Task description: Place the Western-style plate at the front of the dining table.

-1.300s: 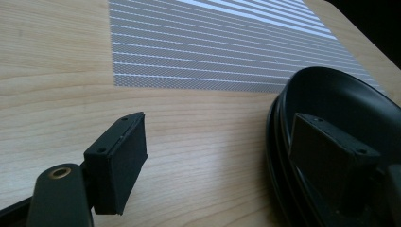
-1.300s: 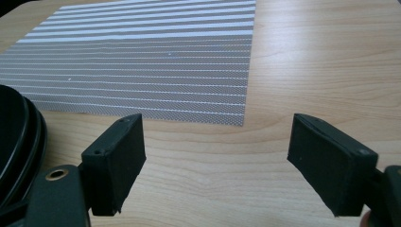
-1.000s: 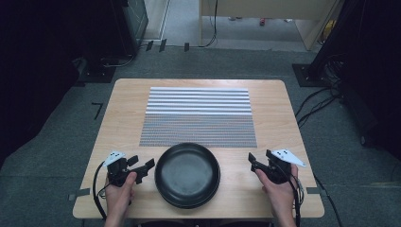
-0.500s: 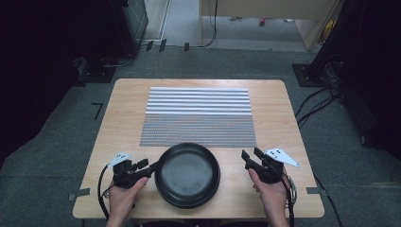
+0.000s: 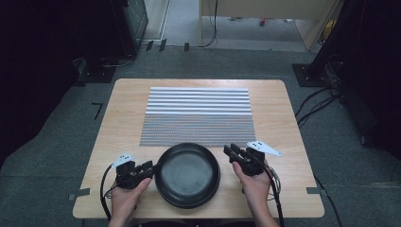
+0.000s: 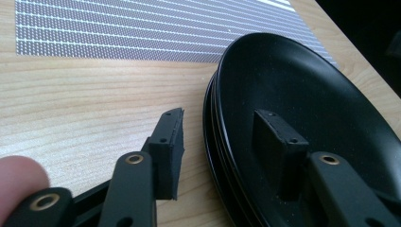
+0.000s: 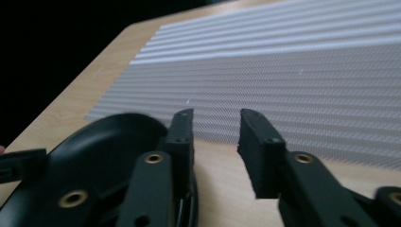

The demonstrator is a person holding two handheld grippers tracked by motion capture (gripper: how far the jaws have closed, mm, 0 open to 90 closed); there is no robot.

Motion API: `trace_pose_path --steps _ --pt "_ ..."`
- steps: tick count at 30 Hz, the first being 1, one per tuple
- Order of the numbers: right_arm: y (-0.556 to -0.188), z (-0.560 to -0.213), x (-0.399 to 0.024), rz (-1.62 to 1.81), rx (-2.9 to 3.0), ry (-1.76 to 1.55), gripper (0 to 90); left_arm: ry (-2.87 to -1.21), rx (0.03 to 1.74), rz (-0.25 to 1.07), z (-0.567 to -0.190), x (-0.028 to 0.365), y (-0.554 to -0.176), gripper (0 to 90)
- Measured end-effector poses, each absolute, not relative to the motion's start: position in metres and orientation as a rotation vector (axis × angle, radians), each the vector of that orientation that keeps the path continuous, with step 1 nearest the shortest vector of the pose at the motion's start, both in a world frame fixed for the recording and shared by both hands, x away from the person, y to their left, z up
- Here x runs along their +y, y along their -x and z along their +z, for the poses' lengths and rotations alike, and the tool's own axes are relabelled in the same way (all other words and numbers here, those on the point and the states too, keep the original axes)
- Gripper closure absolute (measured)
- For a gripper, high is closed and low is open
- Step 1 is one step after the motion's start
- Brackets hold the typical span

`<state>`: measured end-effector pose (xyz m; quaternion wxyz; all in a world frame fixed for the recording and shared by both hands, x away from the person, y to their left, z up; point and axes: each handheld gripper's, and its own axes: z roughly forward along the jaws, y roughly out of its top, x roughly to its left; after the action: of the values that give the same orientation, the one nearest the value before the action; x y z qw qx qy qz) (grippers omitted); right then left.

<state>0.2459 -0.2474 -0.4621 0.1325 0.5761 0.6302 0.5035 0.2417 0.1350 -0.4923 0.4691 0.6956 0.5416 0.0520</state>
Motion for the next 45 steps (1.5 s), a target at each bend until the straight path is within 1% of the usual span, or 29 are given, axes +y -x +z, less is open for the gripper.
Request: trace_pose_path --steps 3,6,8,12,17,25,31,45 --pt "-0.247 -0.472 -0.244 1.483 1.878 -1.698 72.8 -1.712 1.321 0.129 -0.492 0.134 -0.241 56.8" --pt "-0.246 -0.478 -0.245 1.595 1.875 -1.780 76.5 -1.719 1.313 0.132 -0.491 0.134 -0.241 59.4" --pt "-0.246 -0.481 -0.245 1.590 1.884 -1.797 78.7 -1.722 1.312 0.134 -0.490 0.134 -0.241 61.6" --pt "-0.245 -0.486 -0.243 1.600 1.882 -1.830 80.7 -1.727 1.312 0.130 -0.490 0.136 -0.240 66.9" --pt "-0.243 -0.491 -0.241 1.616 1.875 -1.867 80.5 -1.732 1.316 0.125 -0.490 0.136 -0.240 69.7" --pt "-0.242 -0.498 -0.236 1.605 1.910 -1.864 74.7 -1.762 1.303 0.121 -0.490 0.133 -0.239 72.0" --pt "-0.241 -0.503 -0.237 1.600 1.921 -1.882 77.5 -1.790 1.289 0.121 -0.490 0.131 -0.238 73.5" --pt "-0.238 -0.505 -0.240 1.609 1.907 -1.946 78.4 -1.811 1.281 0.120 -0.490 0.128 -0.237 73.8"
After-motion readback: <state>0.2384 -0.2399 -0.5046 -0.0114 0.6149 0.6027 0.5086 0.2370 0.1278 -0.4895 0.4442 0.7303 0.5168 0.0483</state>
